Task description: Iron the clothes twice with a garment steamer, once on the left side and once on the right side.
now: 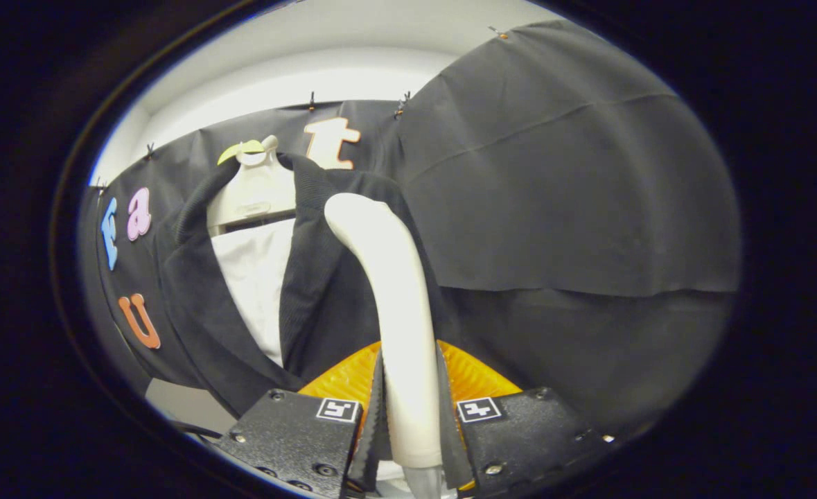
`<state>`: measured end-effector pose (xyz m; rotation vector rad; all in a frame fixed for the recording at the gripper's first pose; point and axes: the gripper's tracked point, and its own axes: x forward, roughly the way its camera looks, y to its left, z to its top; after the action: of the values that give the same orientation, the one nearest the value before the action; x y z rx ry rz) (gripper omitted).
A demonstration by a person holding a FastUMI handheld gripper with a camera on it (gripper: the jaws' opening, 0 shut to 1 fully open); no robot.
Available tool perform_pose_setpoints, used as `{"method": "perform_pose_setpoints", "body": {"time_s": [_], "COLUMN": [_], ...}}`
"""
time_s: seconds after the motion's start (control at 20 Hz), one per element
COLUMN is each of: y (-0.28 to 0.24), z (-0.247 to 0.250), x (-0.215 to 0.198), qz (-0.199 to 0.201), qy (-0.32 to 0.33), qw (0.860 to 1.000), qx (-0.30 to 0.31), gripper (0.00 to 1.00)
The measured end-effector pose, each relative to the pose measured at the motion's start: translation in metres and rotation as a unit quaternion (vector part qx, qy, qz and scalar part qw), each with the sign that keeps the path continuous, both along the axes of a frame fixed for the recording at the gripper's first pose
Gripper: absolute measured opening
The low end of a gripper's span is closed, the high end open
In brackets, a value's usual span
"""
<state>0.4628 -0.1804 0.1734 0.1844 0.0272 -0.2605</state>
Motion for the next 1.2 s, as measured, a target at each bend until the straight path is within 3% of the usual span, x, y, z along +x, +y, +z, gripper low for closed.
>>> {"method": "perform_pose_setpoints", "body": {"time_s": [0.5, 1.2], "y": [0.021, 0.033], "z": [-0.020, -0.100], "x": [0.015, 0.010], "qz": [-0.008, -0.007], "qy": [0.029, 0.100], "qw": [0.999, 0.993], "qx": [-0.037, -0.068], "gripper": [0.38, 0.39]}}
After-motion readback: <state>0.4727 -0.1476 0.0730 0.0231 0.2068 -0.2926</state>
